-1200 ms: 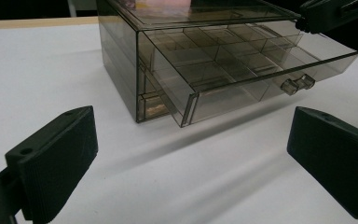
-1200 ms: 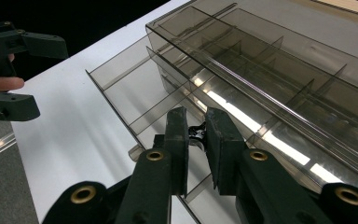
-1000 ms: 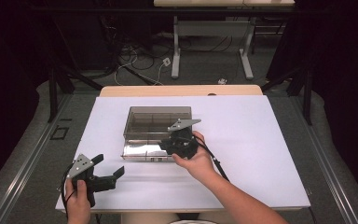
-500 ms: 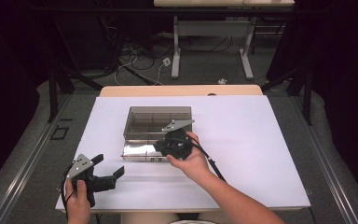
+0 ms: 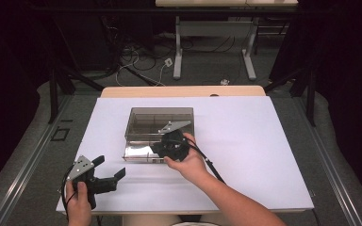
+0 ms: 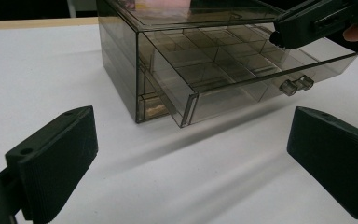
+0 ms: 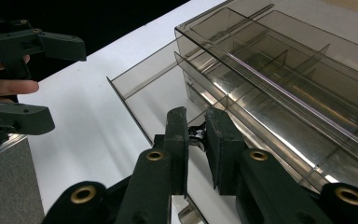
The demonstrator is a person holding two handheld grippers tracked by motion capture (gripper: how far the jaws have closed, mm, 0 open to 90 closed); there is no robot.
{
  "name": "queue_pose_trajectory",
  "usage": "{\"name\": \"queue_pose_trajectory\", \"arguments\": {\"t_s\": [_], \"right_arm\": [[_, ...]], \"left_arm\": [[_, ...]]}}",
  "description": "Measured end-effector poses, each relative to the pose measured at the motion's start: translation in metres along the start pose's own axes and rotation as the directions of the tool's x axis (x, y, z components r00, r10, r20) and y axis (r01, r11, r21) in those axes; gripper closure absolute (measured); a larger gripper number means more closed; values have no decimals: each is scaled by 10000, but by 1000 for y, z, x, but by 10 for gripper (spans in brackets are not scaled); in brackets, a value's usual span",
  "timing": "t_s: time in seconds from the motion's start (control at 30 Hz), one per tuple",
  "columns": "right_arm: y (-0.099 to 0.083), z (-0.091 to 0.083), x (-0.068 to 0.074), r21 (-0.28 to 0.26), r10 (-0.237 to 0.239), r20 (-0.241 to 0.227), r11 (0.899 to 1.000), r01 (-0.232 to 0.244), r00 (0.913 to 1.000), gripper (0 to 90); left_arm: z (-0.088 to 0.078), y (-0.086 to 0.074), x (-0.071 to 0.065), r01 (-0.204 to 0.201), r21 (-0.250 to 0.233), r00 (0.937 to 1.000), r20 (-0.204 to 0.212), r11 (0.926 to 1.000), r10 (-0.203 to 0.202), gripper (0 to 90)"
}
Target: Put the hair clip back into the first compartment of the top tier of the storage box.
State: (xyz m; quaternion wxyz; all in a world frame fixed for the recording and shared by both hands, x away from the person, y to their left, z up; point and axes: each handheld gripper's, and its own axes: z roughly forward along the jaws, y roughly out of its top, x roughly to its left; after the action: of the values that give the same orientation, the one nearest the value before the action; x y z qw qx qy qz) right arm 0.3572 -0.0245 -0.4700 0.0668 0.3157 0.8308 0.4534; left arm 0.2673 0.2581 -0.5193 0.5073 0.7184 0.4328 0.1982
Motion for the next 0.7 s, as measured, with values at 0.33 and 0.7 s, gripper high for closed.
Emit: {"name": "queue_pose_trajectory", "arguments": {"t_s": [0.33,0.7], "right_arm": [[1,8,6,92,-90,-5,9999,90,10000,794],[1,17,10,66,-230,-163,9997,231,9996,795]], "left_arm": [[0,0,0,-7,7,10000,9,10000,7,20],[0,0,0,-7,12,10000,23,10000,7,20]]}}
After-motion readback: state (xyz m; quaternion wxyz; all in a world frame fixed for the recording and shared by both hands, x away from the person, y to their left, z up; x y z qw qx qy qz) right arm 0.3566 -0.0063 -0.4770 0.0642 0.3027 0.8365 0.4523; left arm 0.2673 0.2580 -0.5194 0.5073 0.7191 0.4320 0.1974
